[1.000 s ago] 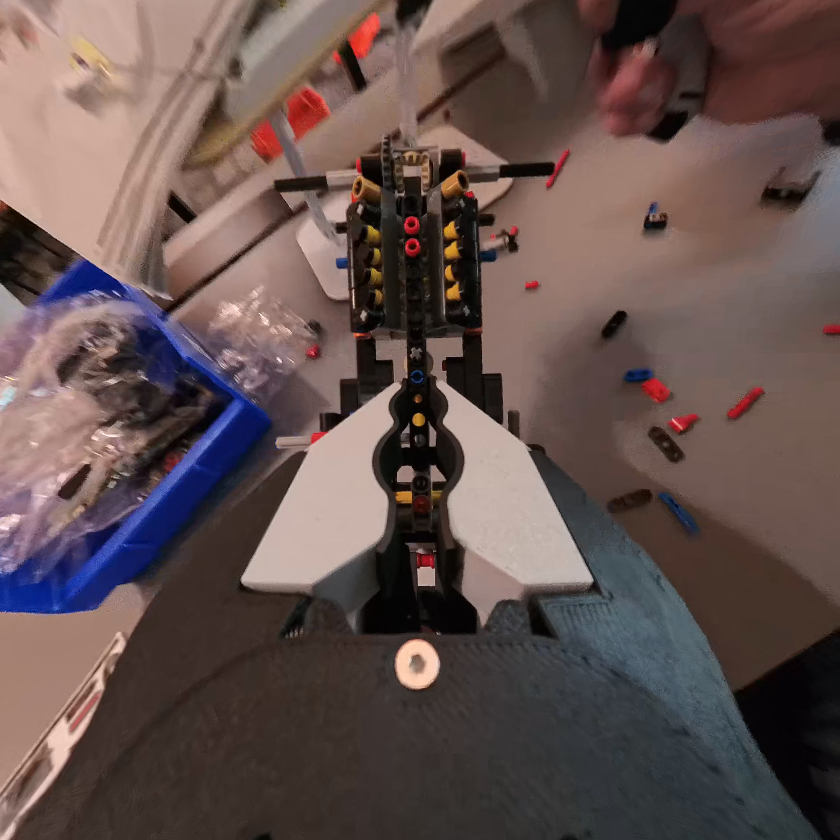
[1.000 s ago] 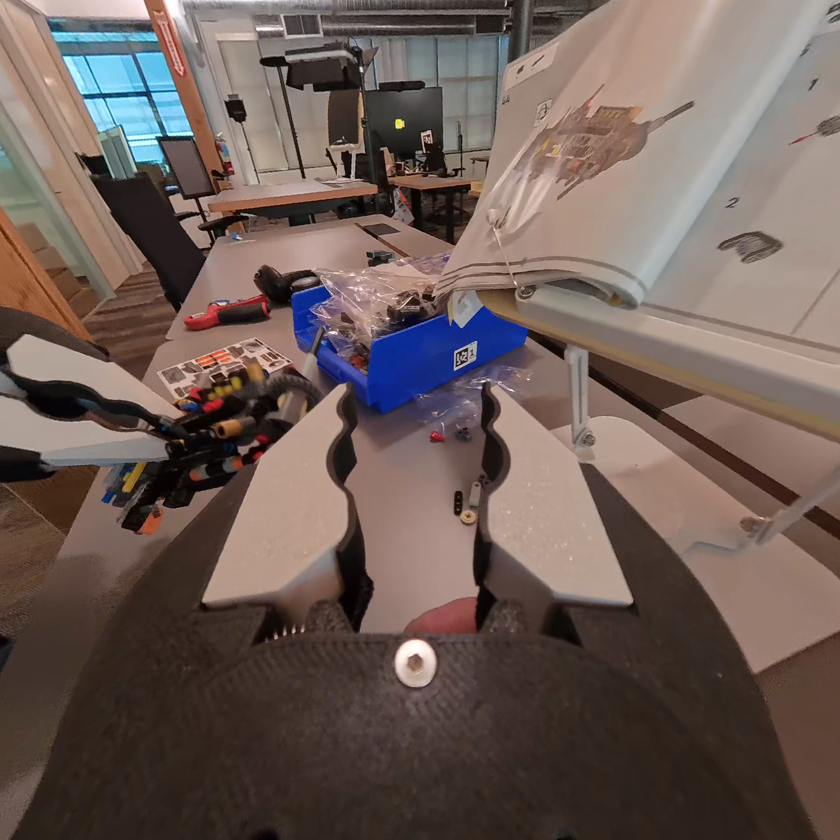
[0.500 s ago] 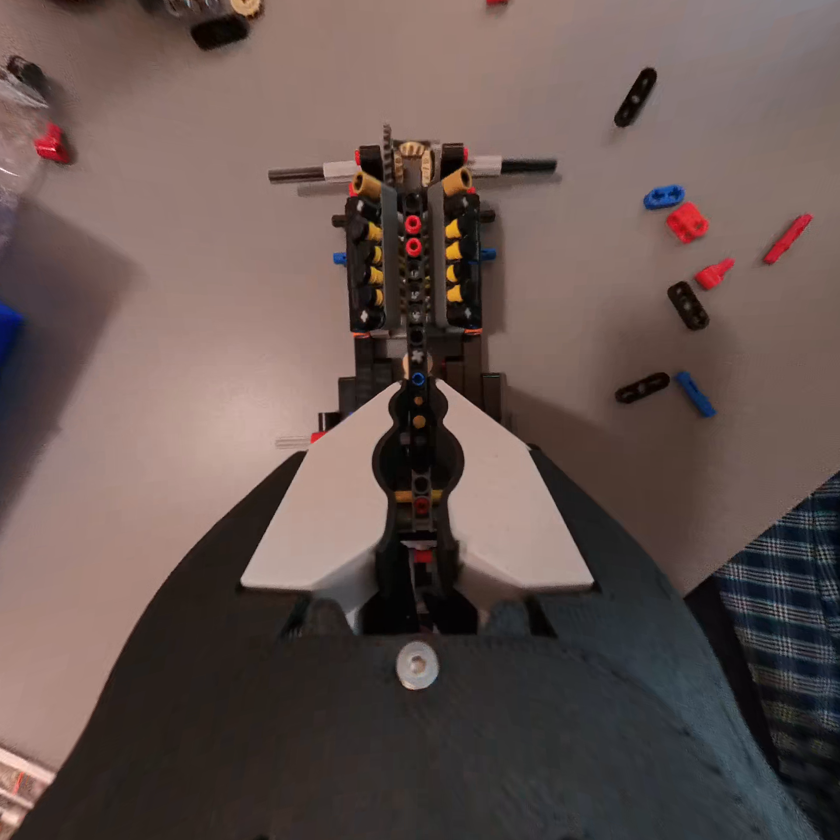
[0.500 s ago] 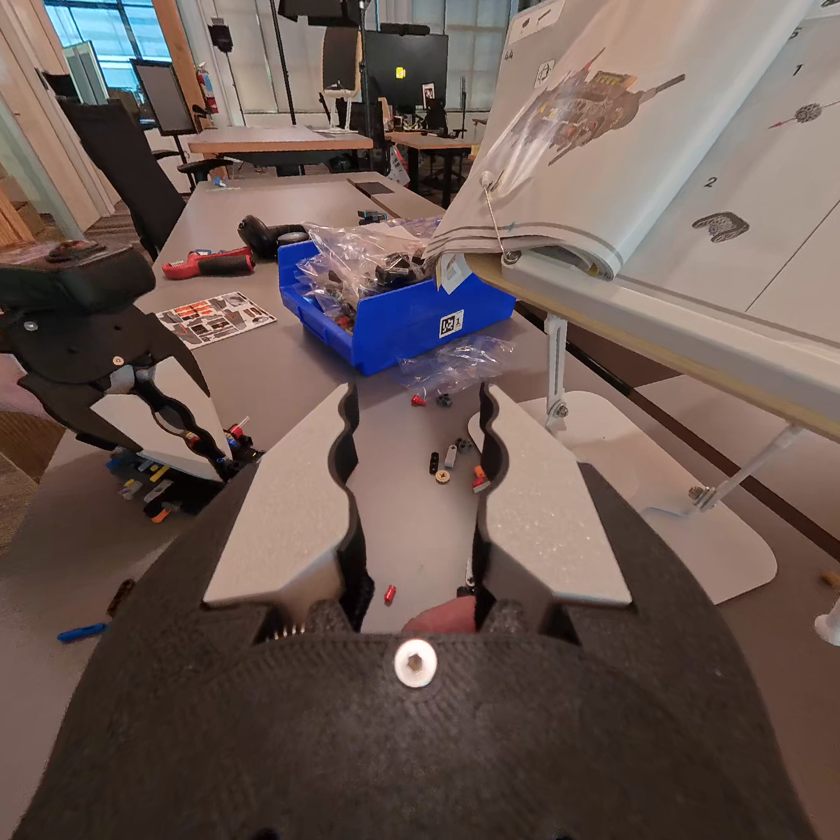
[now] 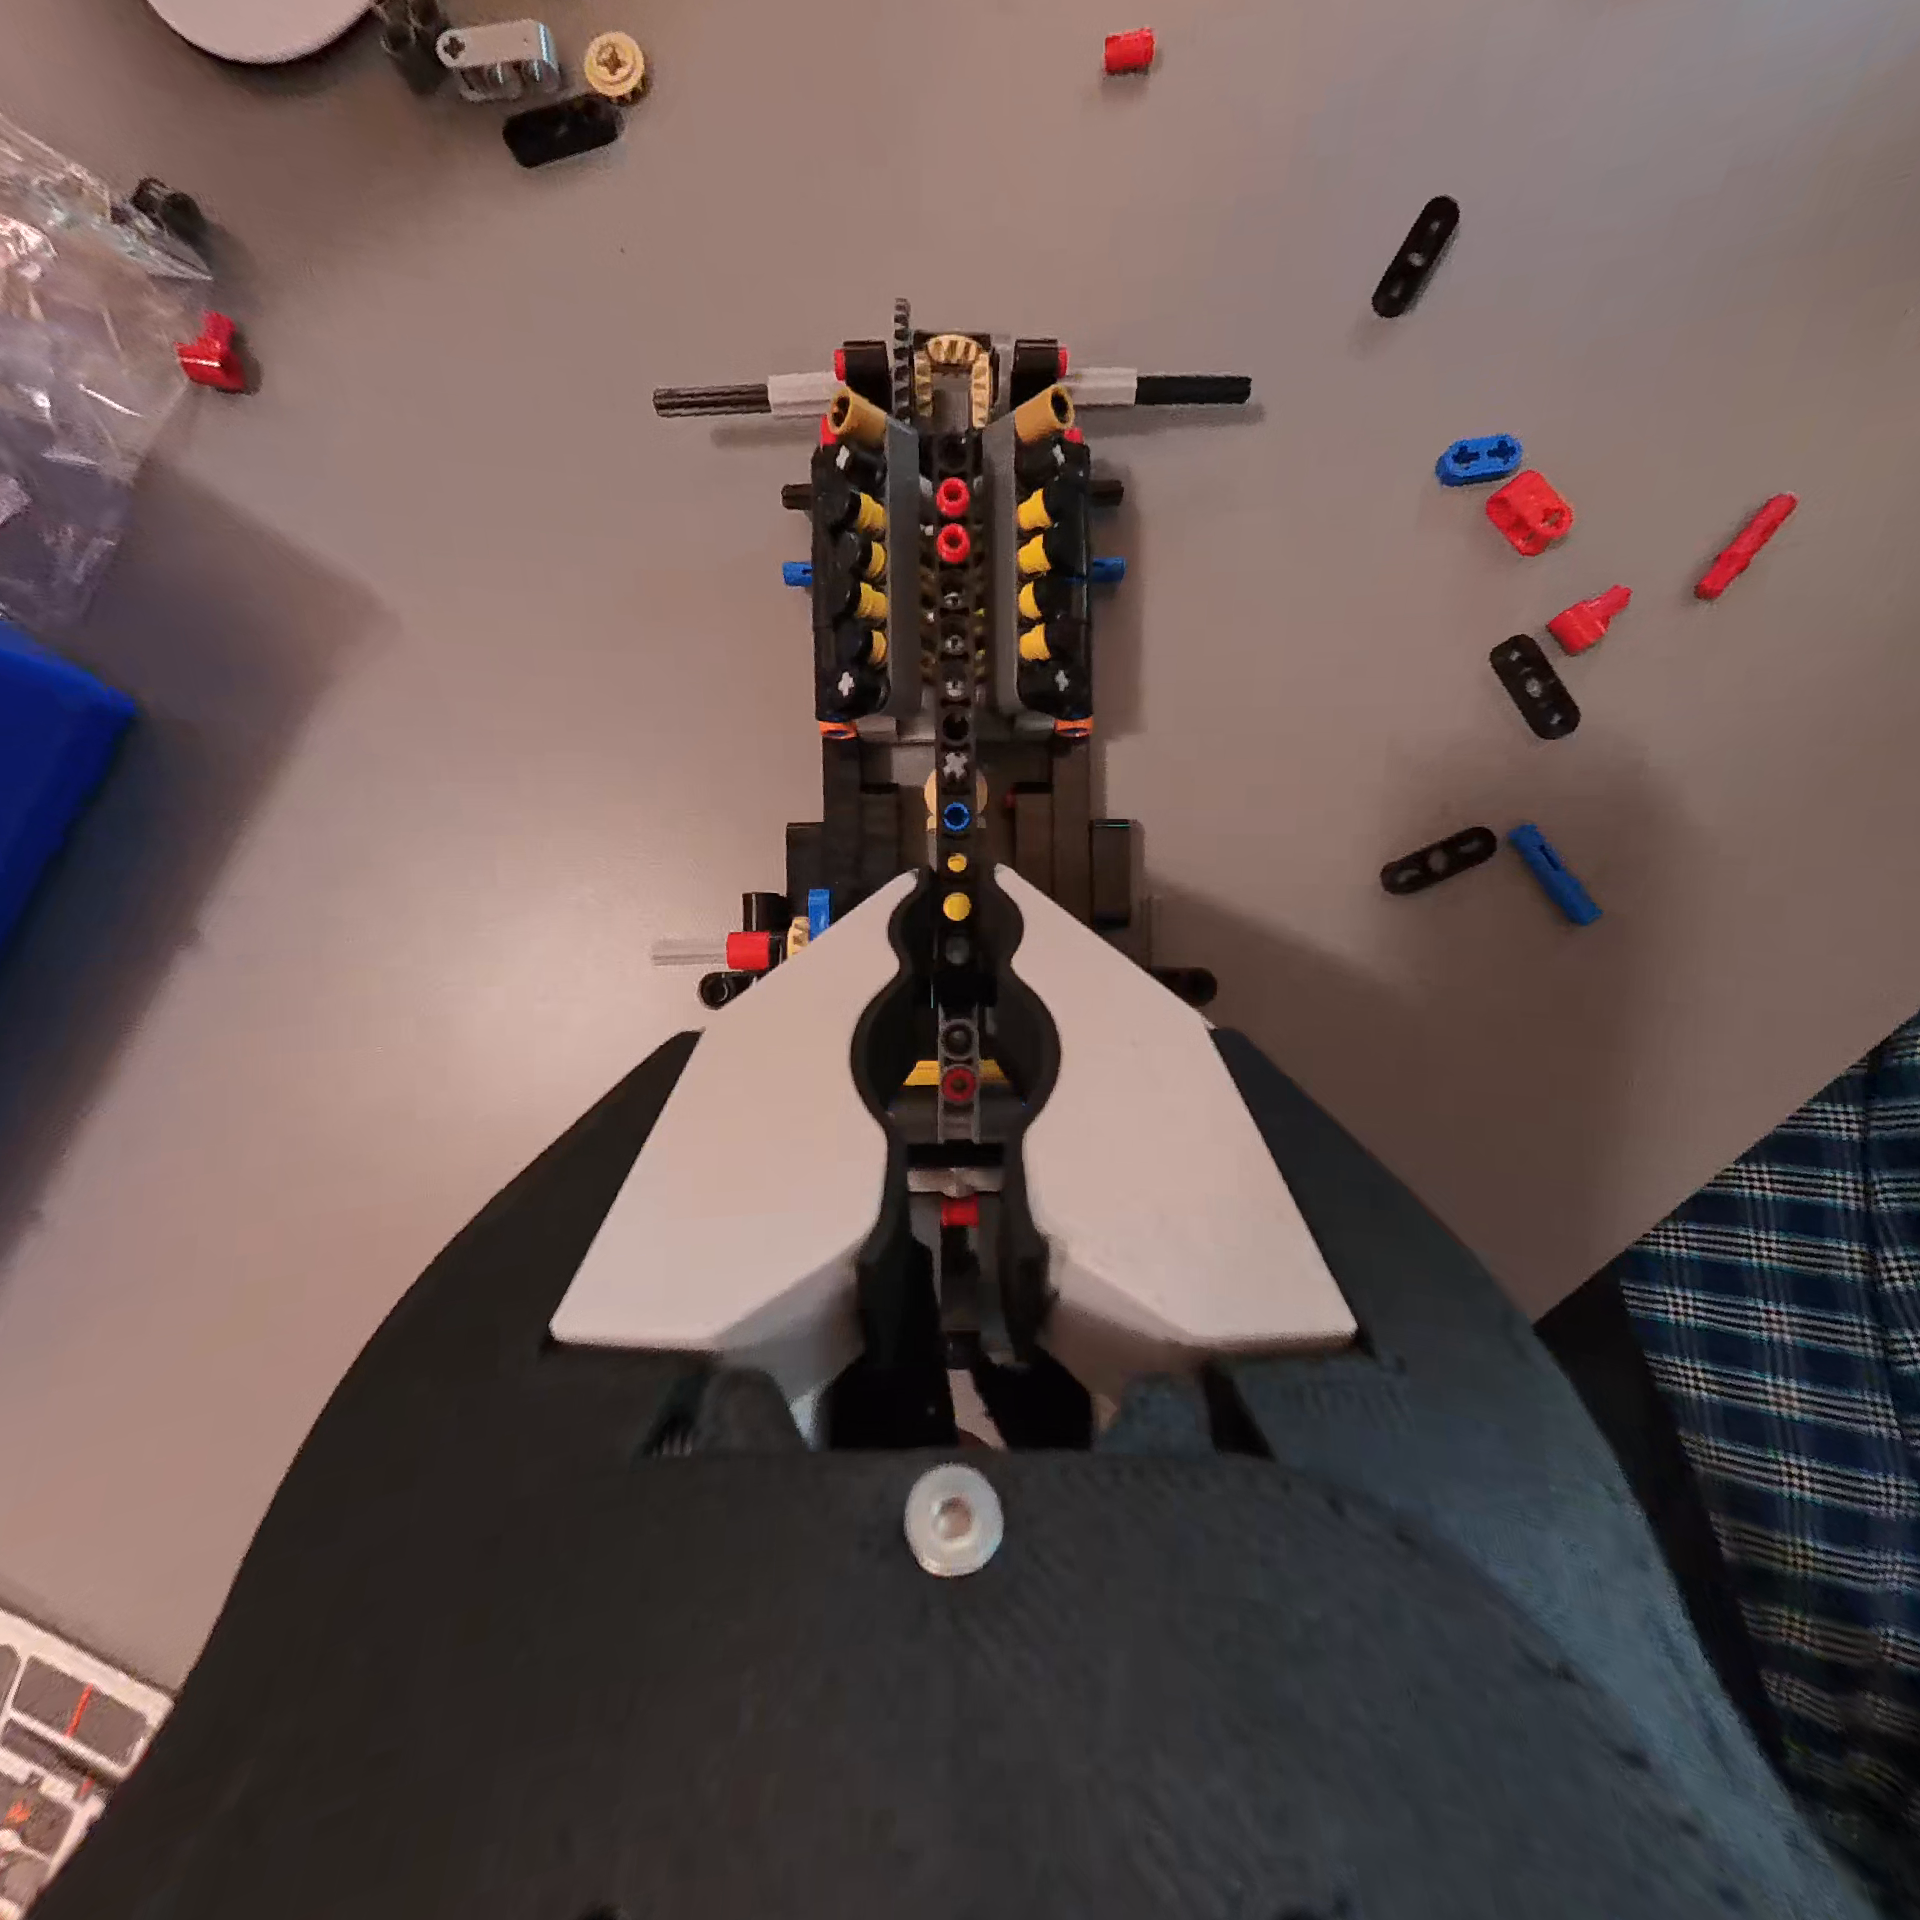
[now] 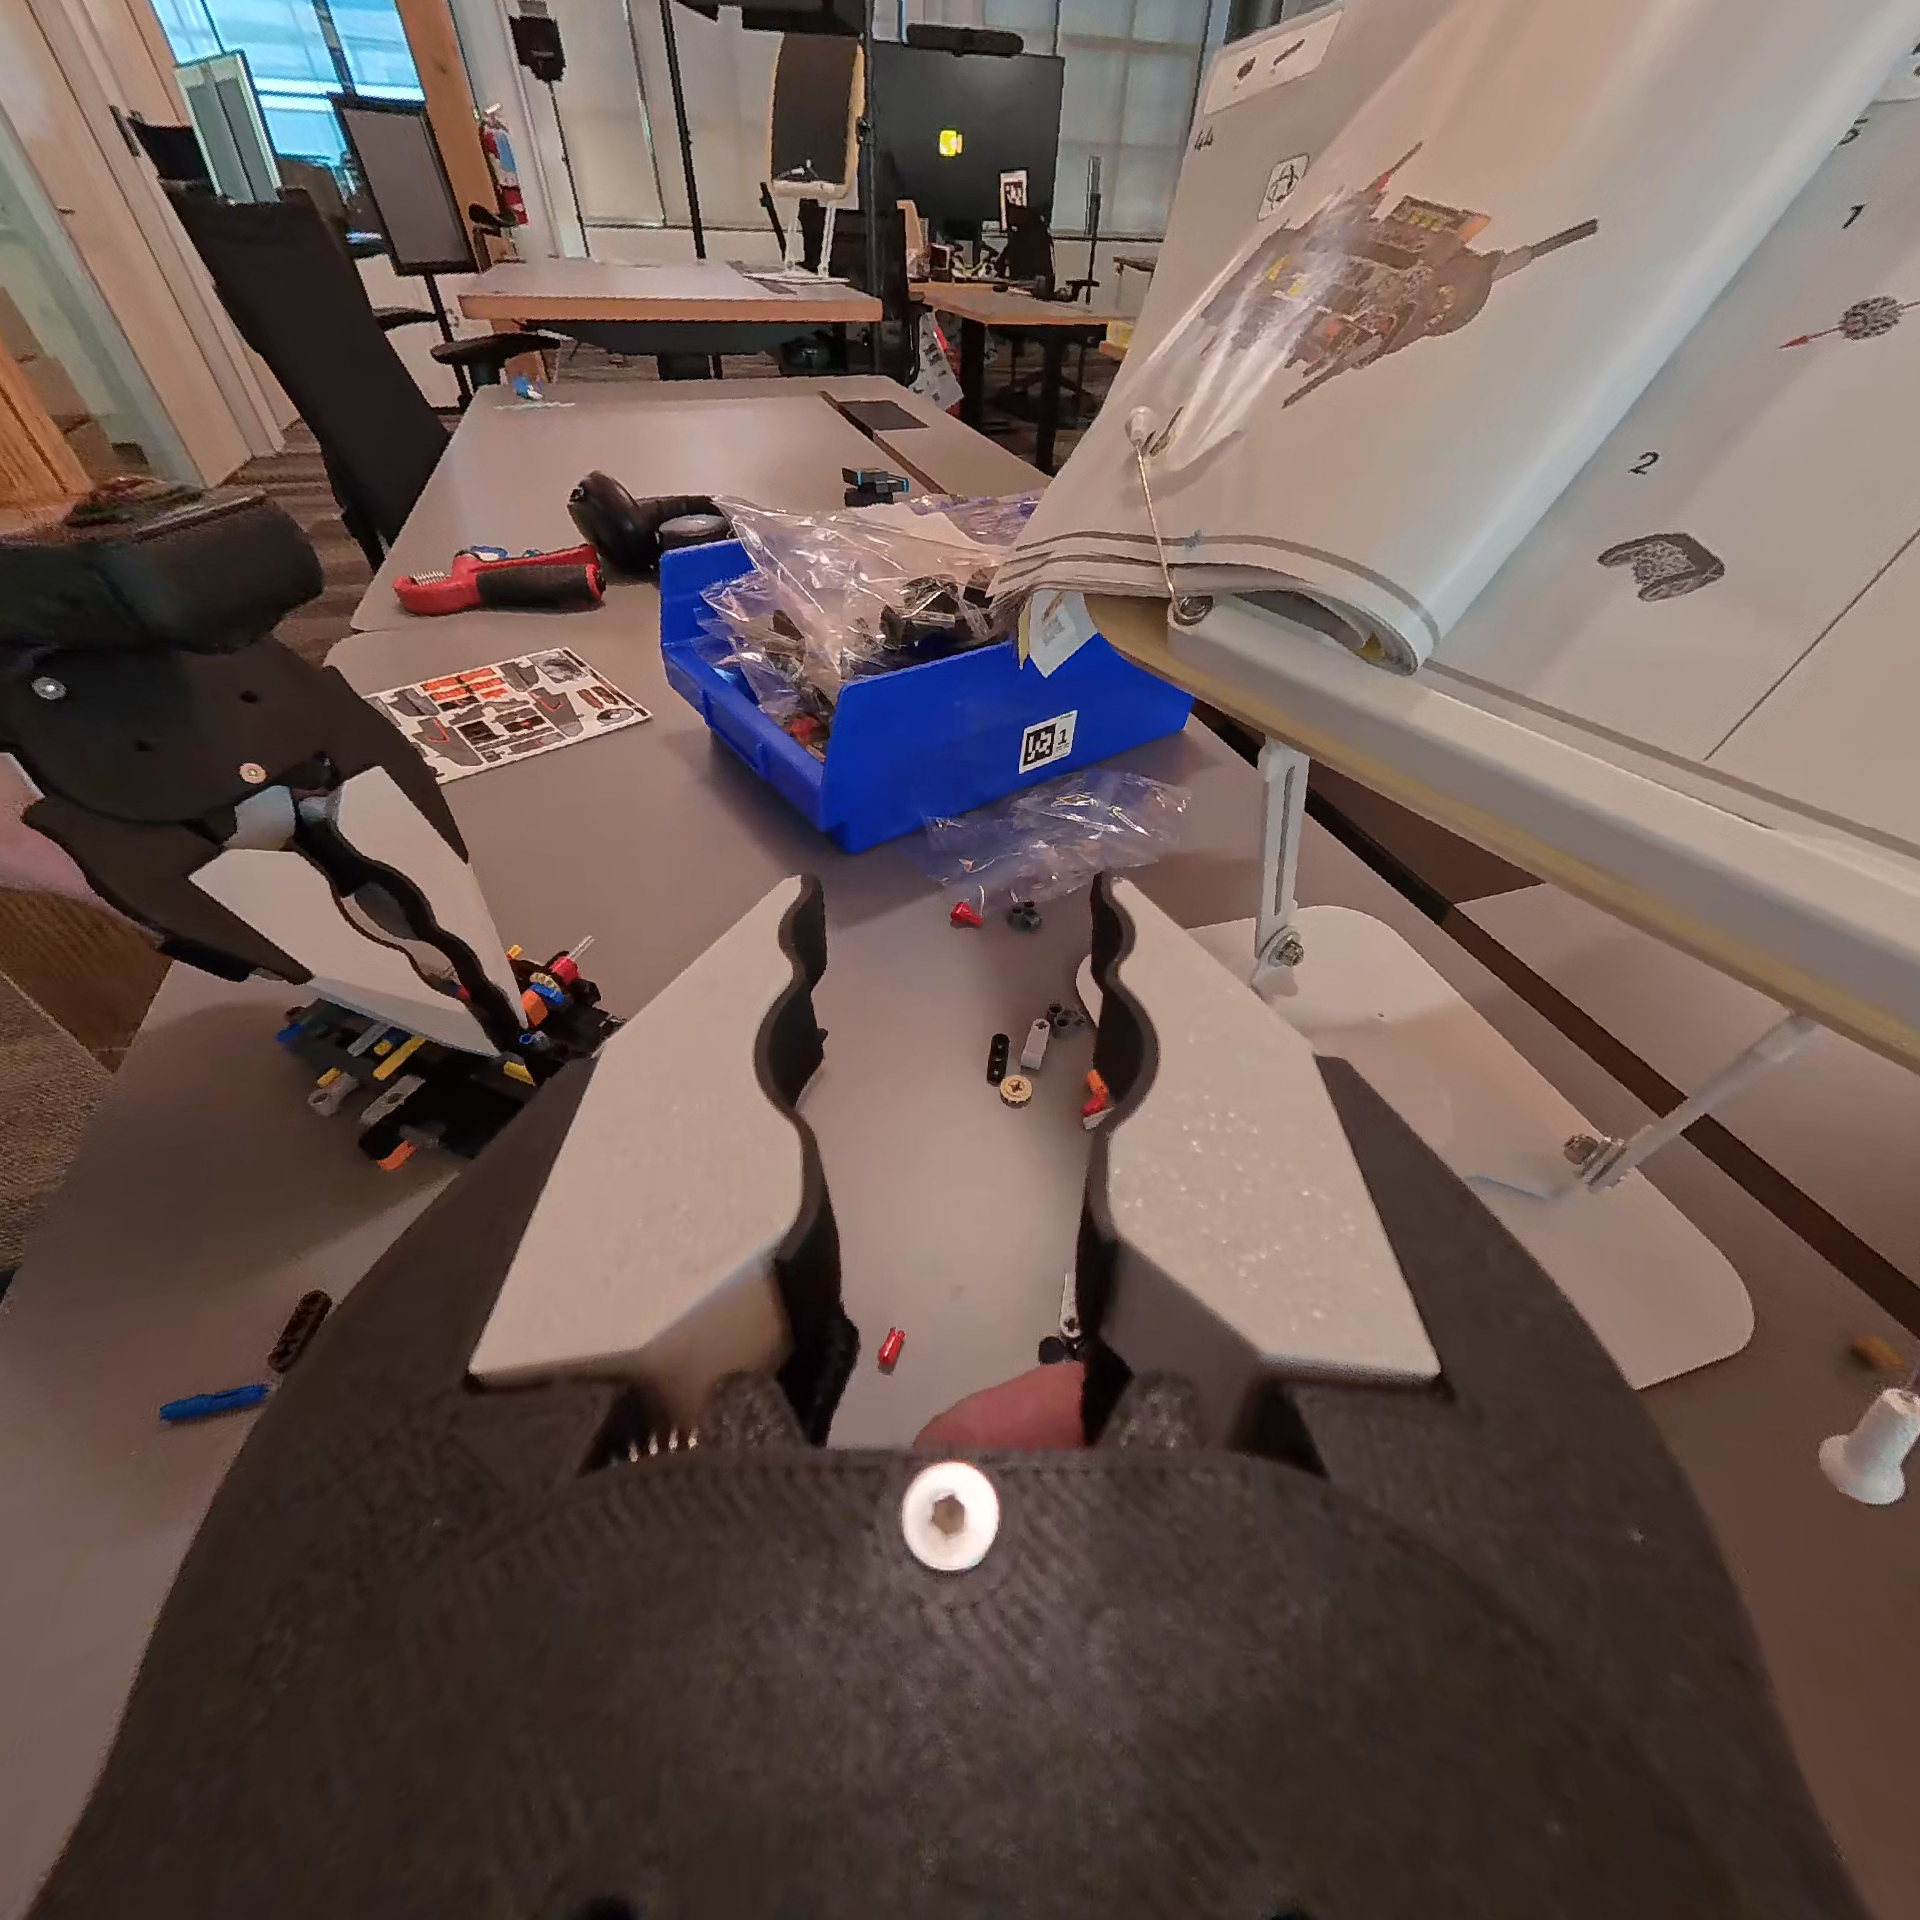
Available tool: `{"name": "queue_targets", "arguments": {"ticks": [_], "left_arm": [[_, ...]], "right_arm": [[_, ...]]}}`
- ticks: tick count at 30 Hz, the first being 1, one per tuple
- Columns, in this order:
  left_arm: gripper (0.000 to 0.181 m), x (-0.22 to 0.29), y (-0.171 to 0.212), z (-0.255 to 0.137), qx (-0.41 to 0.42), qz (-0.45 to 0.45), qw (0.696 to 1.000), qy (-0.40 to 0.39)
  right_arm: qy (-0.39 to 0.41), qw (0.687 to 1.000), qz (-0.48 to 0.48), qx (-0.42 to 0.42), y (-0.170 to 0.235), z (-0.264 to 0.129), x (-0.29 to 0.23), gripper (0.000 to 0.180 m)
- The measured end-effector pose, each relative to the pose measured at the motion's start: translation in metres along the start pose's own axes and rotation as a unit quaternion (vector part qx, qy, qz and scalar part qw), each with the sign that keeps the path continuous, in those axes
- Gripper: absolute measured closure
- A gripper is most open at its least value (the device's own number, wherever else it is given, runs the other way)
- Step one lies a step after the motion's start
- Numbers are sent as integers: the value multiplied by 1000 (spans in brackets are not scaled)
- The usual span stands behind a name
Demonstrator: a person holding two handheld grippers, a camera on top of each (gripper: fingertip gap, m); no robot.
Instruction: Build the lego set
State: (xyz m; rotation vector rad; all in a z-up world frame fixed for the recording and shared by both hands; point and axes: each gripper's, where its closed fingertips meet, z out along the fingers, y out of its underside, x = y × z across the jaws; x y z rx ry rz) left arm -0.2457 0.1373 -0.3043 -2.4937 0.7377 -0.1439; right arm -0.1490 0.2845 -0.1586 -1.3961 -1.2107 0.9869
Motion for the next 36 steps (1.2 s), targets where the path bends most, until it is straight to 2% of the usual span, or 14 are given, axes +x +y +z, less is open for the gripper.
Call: {"name": "queue_targets", "arguments": {"ticks": [2,4,7,16,20,21,27,30,32,34,36], "left_arm": [[176,0,0,0,0,-2,1000,1],[166,-9,2,-8,-3,-1,1000,-22],[168,-14,0,-30,25,-19,999,-33],[158,-14,47,-57,27,-72,995,-55],[145,-9,67,-61,27,-89,995,-44],[137,-6,72,-60,25,-92,995,-38],[105,3,94,-44,9,-70,997,-24],[105,2,97,-30,7,-66,998,-20],[112,-1,94,-28,17,-68,997,-22],[126,-2,93,-28,20,-67,997,-23],[131,-2,92,-27,24,-72,997,-23]], "right_arm": [[0,1000,-4,0,-2,-1,-1,131],[-2,1000,-6,-2,-3,-2,-1,130],[-9,1000,-12,-9,-3,-4,-1,130],[-49,996,-24,-68,13,-2,-14,131],[-82,988,-31,-128,34,-2,-24,132],[-85,987,-33,-136,36,-2,-25,132],[-94,985,-43,-140,34,-4,-32,132],[-97,984,-47,-139,32,-5,-34,133],[-96,984,-50,-140,32,-6,-34,133],[-96,984,-51,-139,31,-7,-33,133],[-95,984,-51,-139,31,-8,-32,133]]}}
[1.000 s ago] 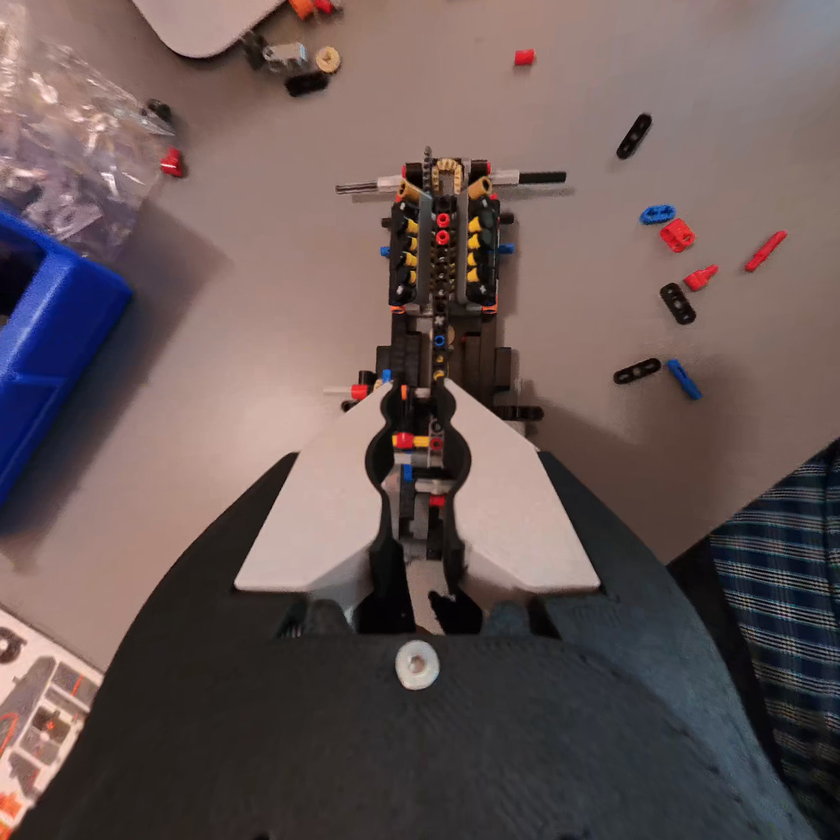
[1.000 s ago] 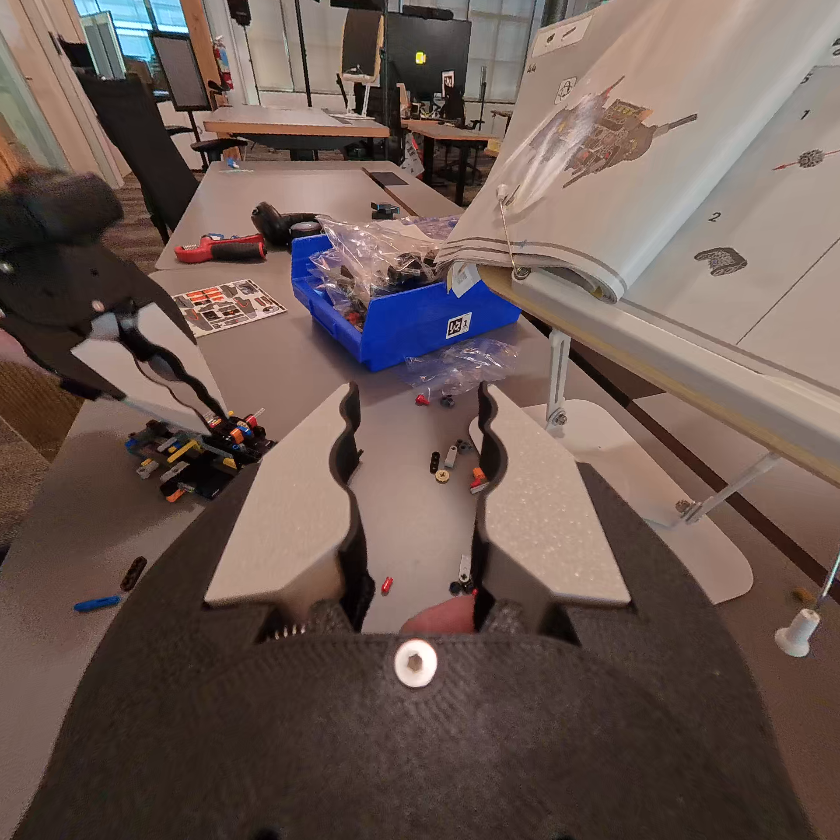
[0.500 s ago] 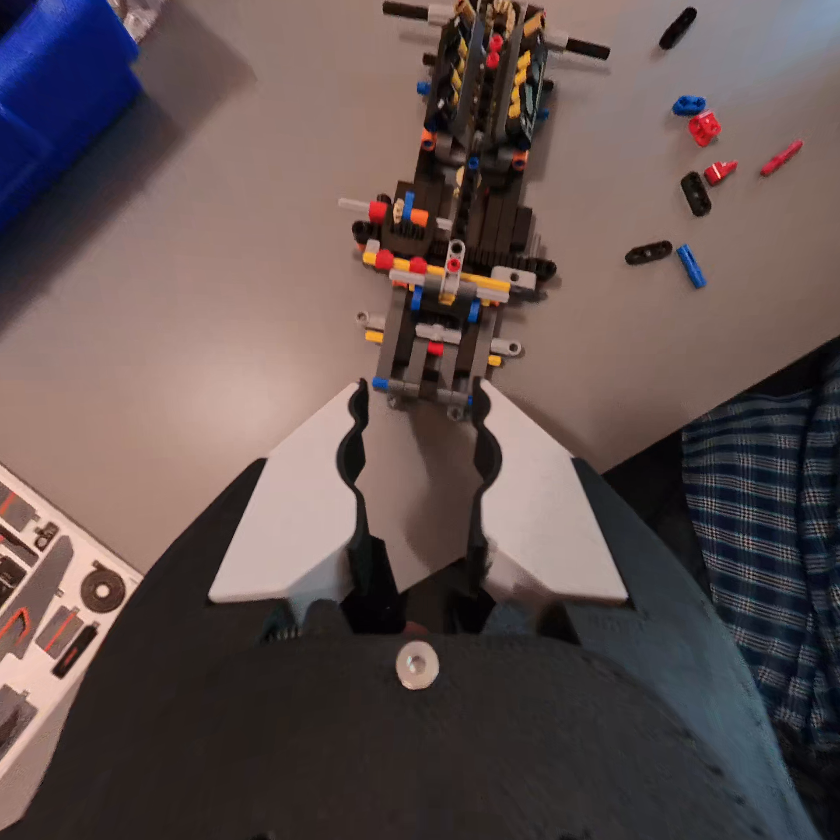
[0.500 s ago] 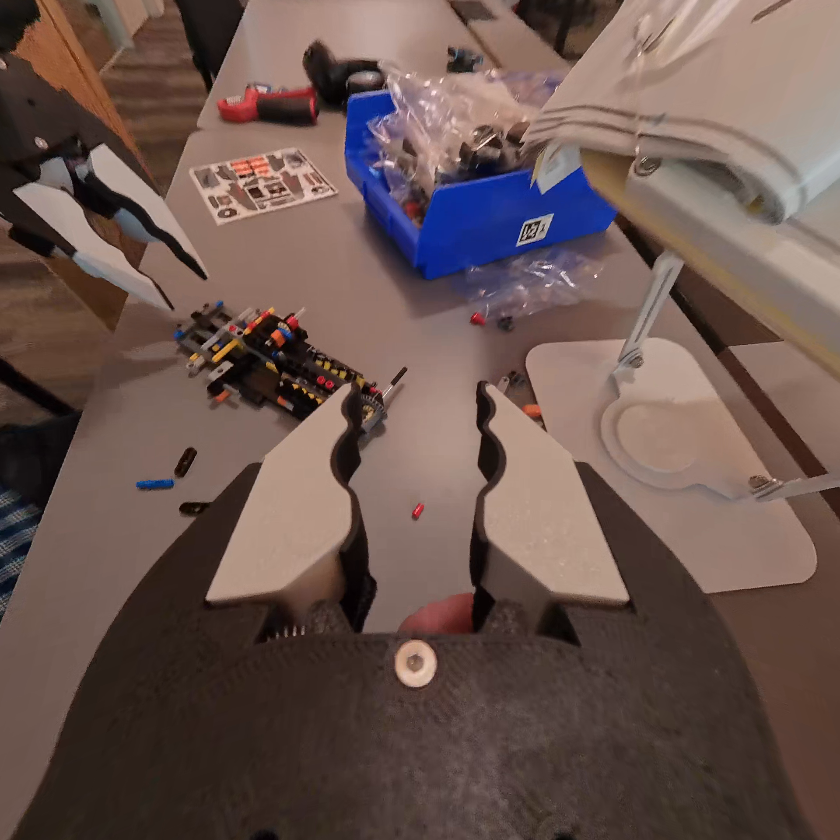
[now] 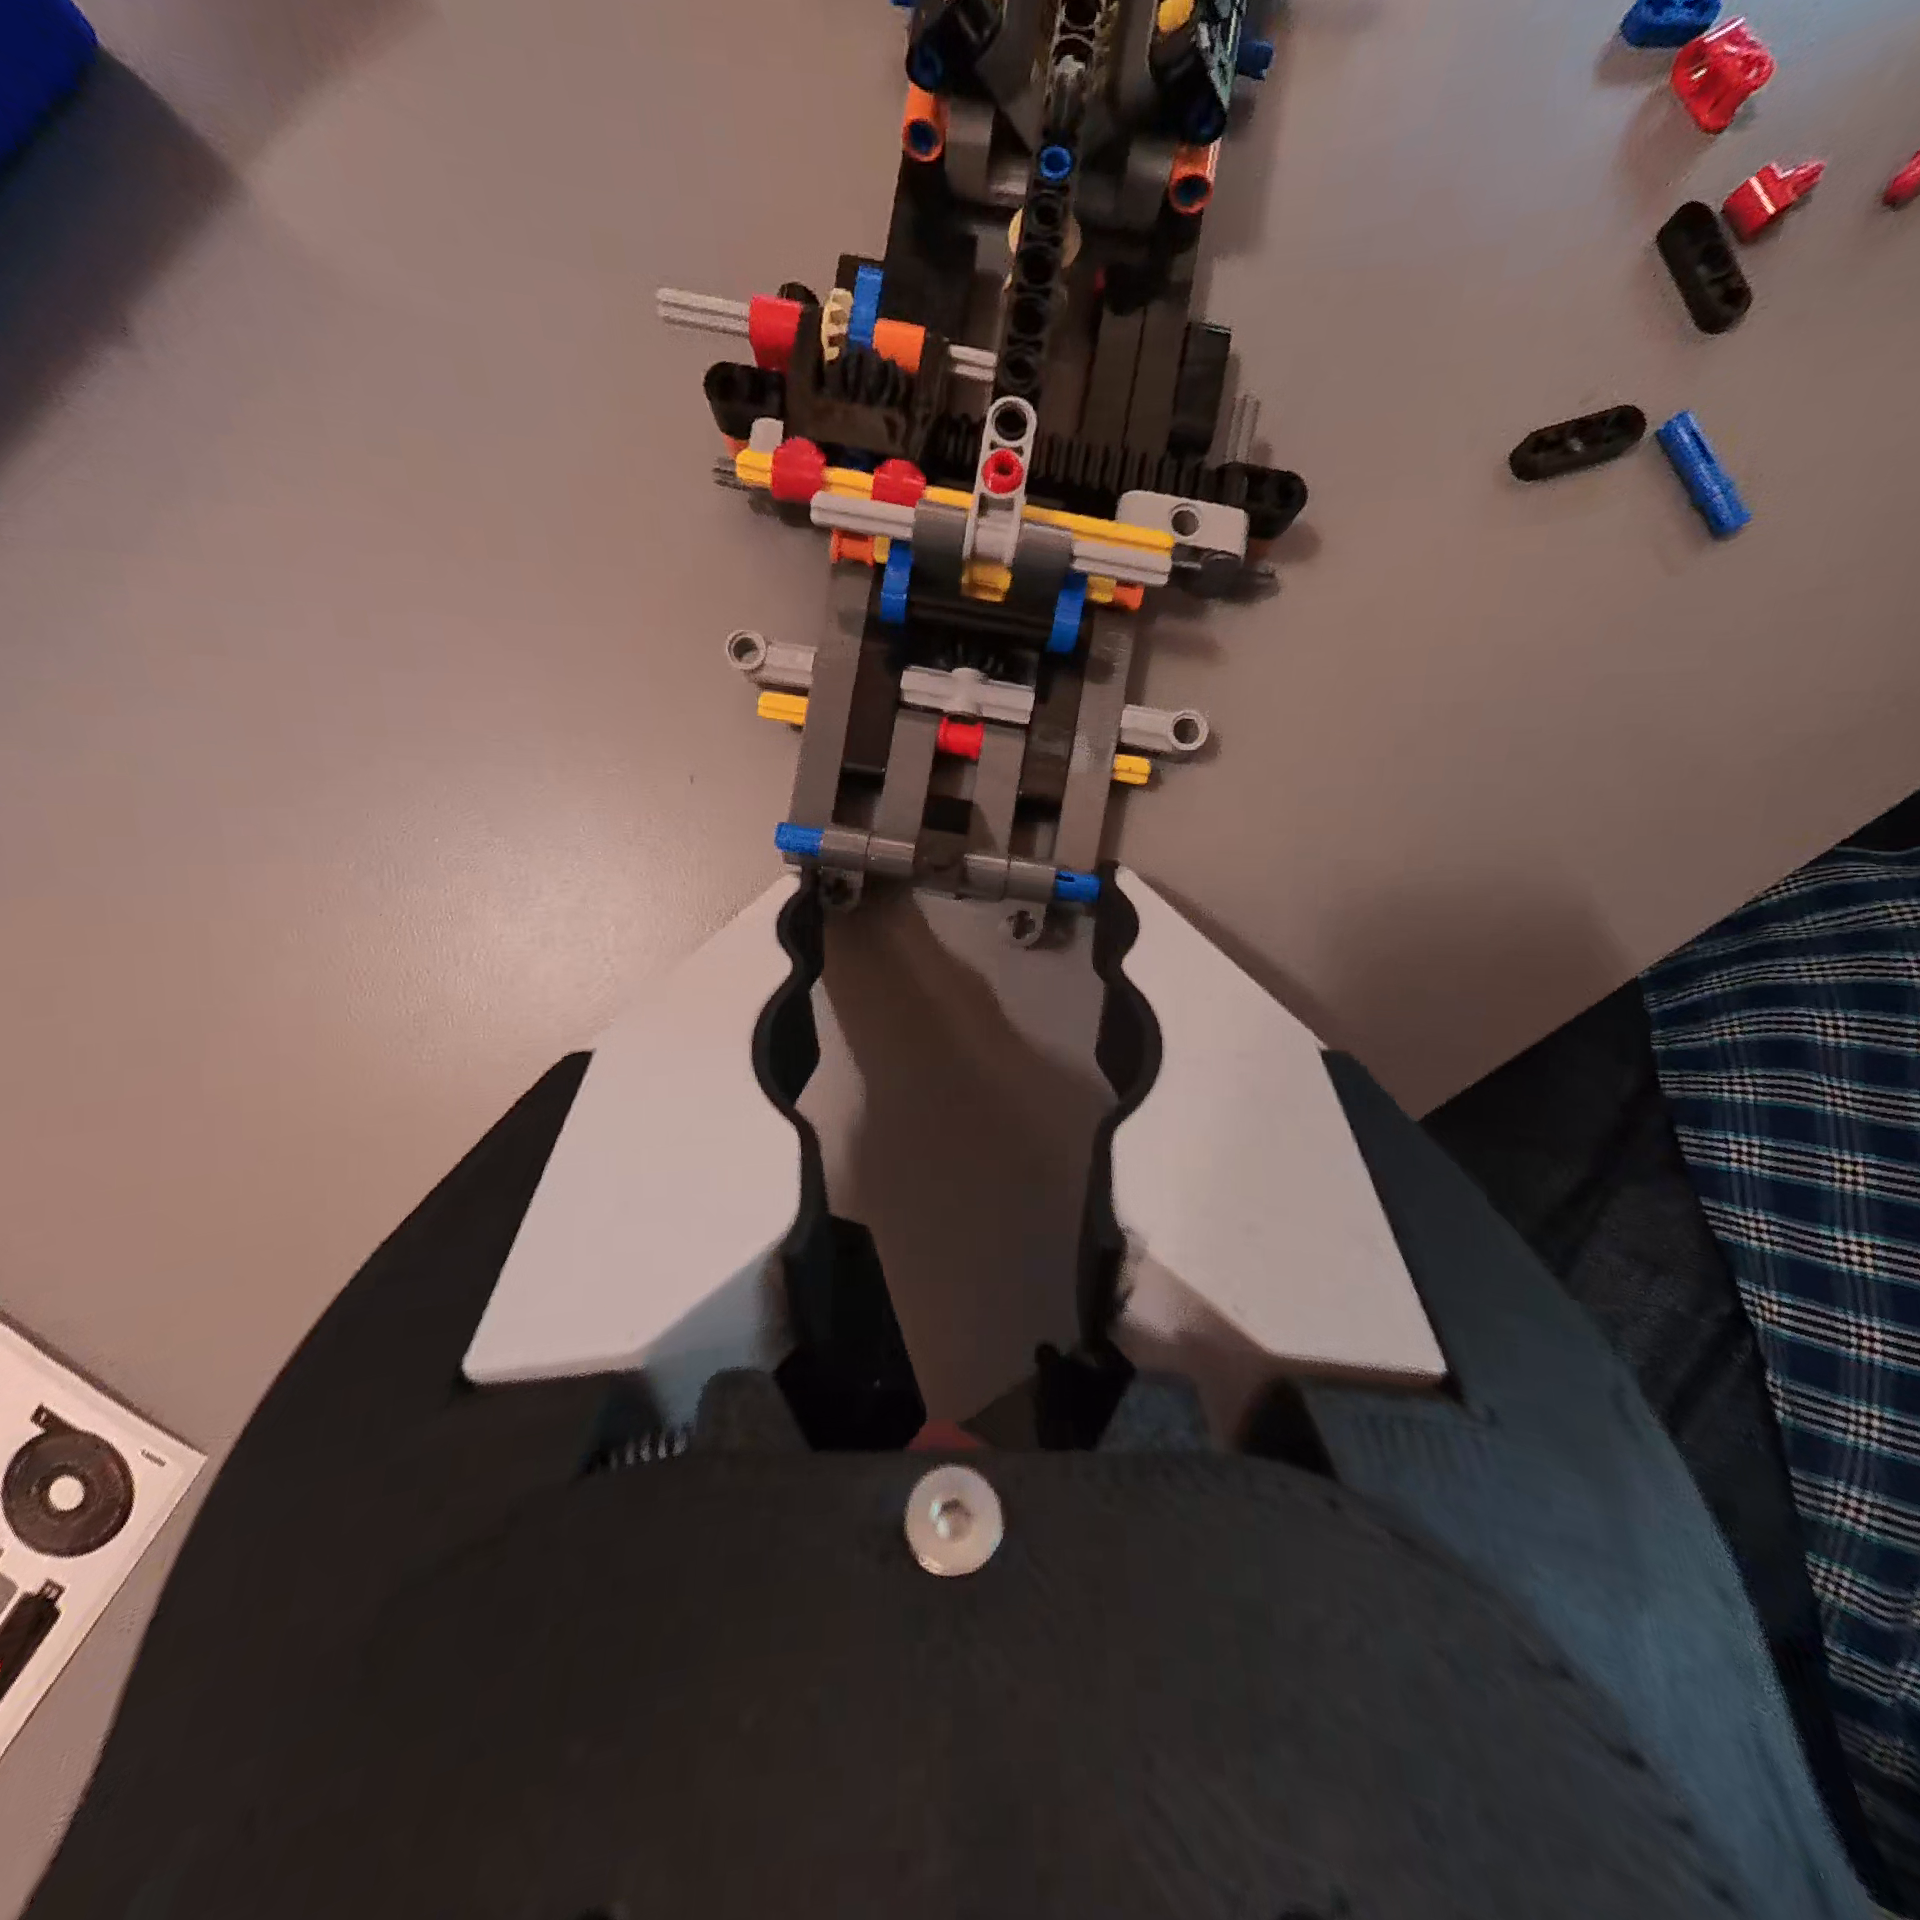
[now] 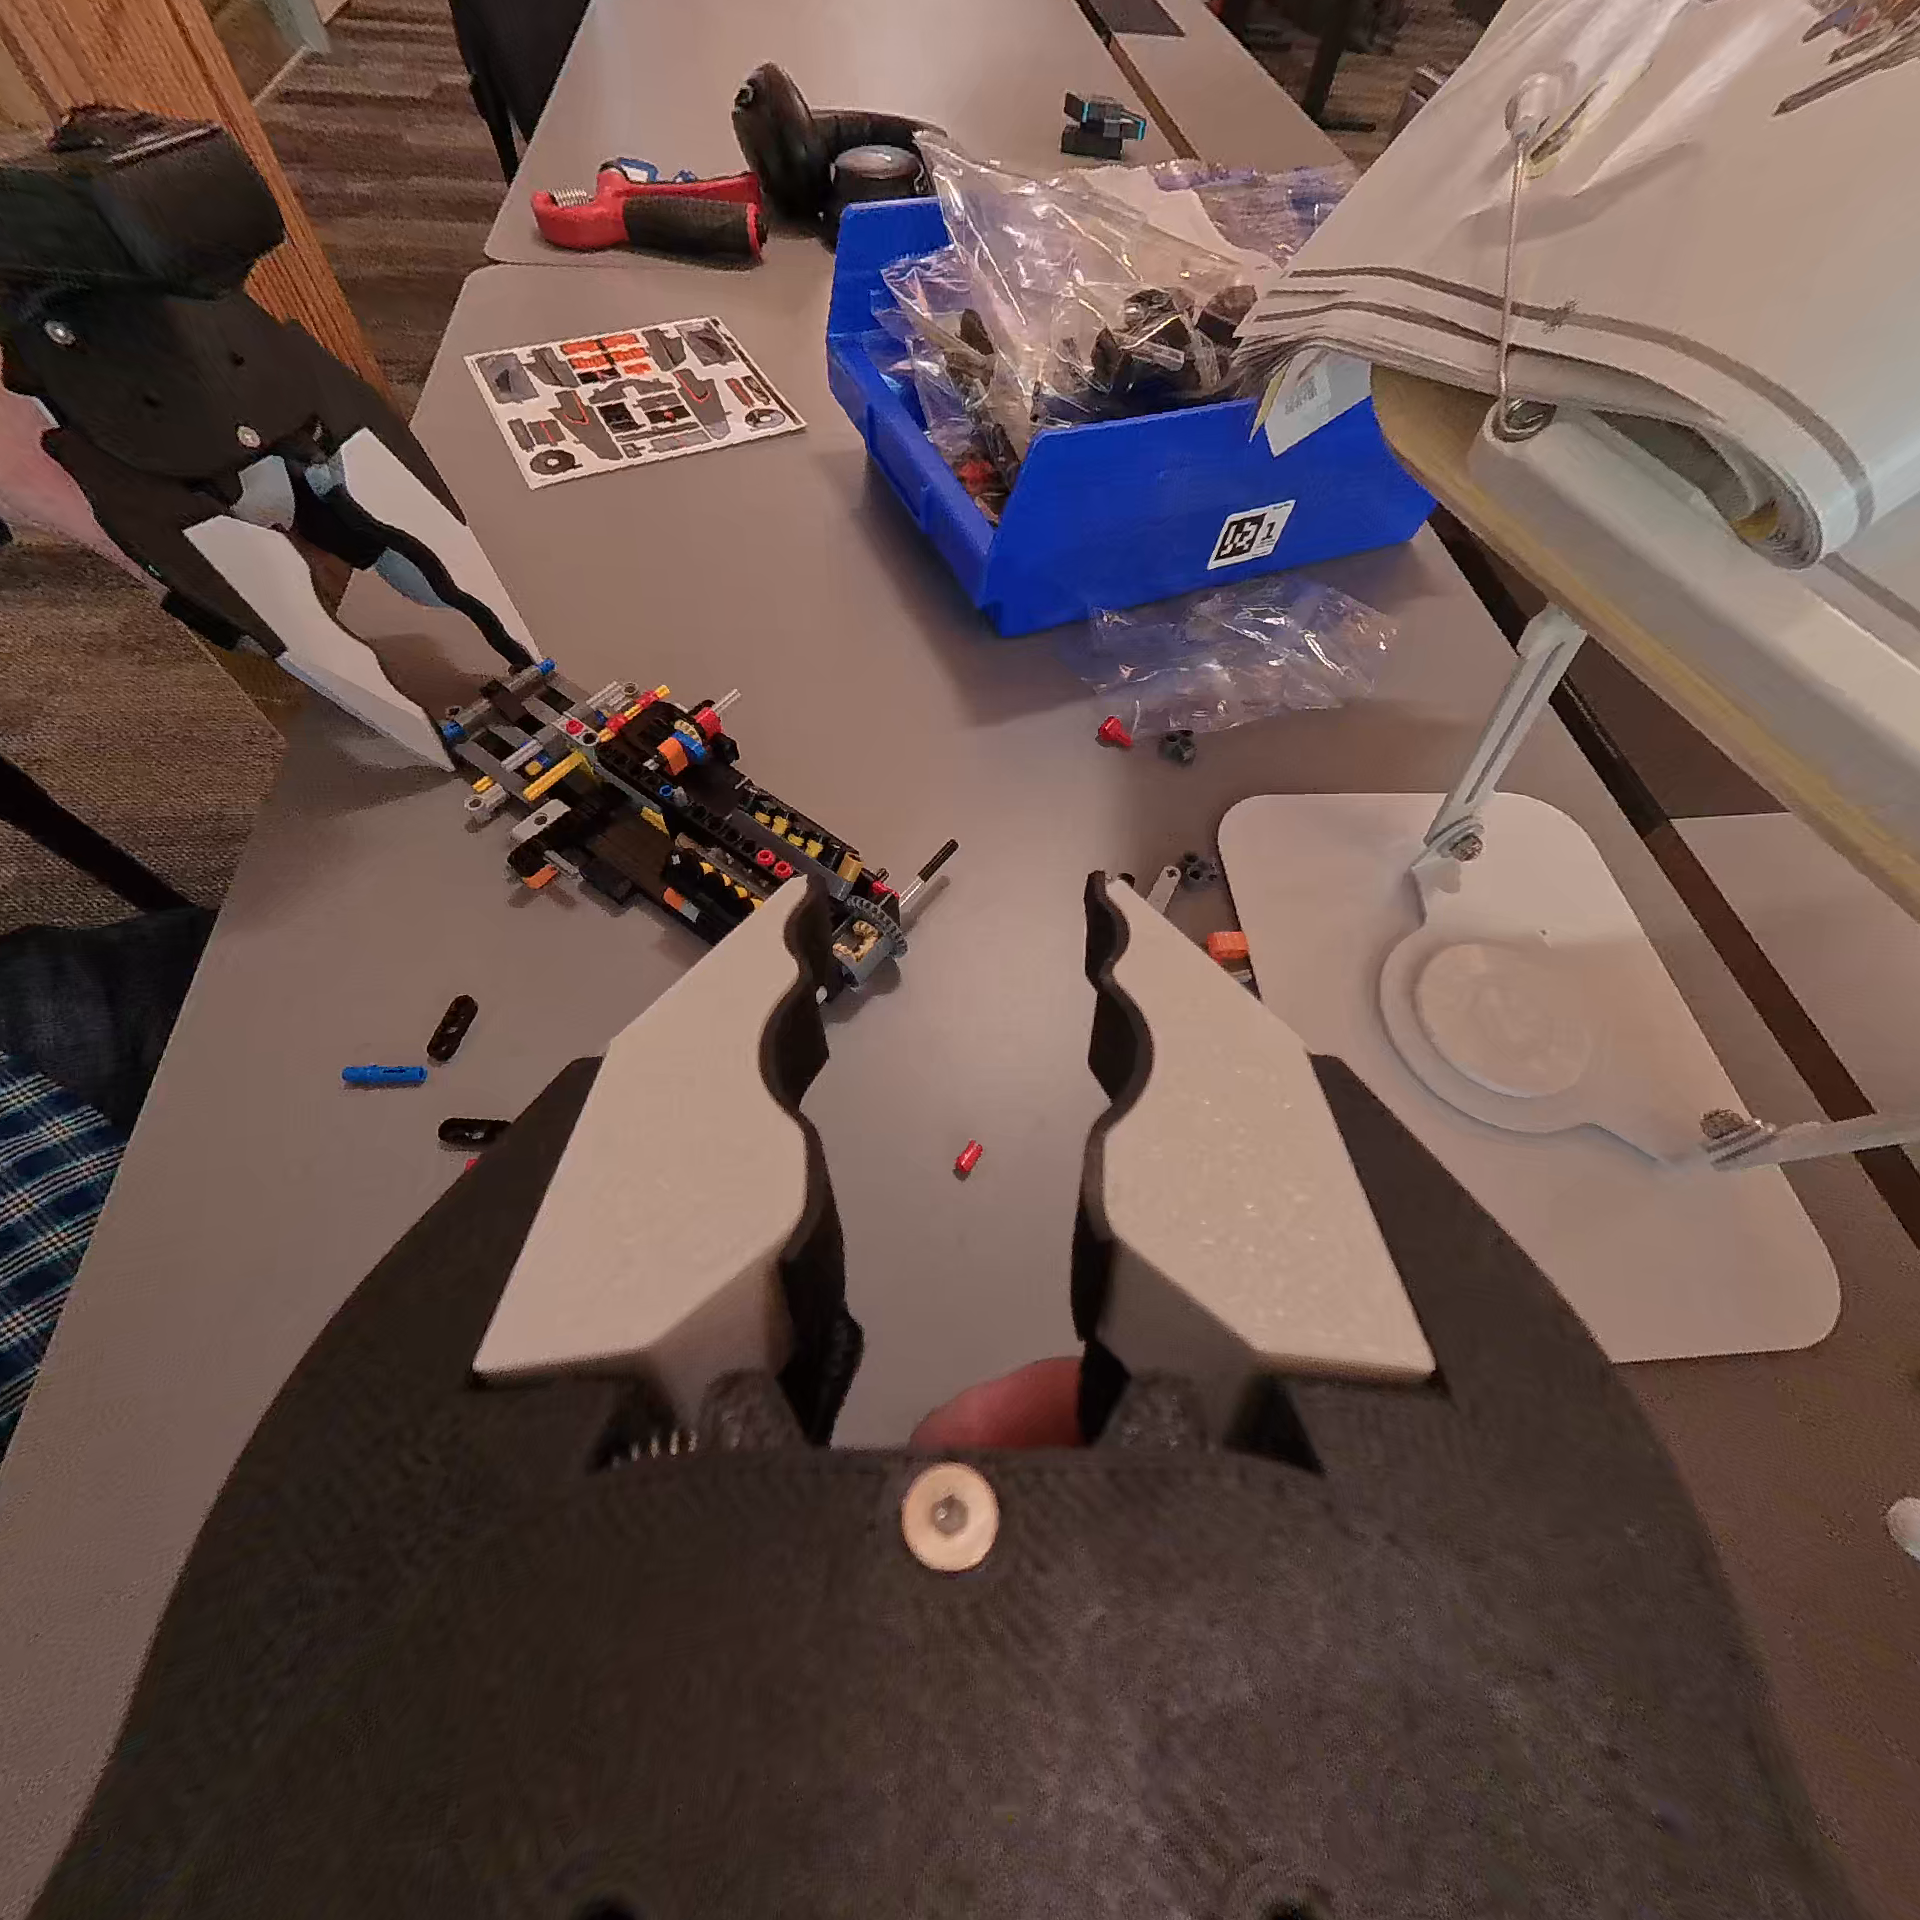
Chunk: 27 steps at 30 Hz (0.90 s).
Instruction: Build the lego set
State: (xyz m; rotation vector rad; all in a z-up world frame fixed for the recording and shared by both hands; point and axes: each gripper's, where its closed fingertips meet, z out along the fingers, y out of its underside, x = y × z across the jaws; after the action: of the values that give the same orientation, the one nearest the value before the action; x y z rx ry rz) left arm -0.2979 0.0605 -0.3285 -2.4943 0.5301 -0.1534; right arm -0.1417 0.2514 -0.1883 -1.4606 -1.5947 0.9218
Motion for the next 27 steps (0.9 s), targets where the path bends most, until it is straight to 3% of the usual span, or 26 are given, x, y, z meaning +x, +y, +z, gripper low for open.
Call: {"name": "queue_targets", "arguments": {"ticks": [15,22,27], "left_arm": [[131,-5,-20,0,46,-153,986,55],[131,-1,-20,4,25,-152,988,31],[136,33,-26,8,23,-130,990,40]], "right_arm": [[-6,1000,17,-6,4,-6,7,133],[5,999,8,-31,15,-6,15,131],[12,999,6,-44,21,-7,20,131]]}}
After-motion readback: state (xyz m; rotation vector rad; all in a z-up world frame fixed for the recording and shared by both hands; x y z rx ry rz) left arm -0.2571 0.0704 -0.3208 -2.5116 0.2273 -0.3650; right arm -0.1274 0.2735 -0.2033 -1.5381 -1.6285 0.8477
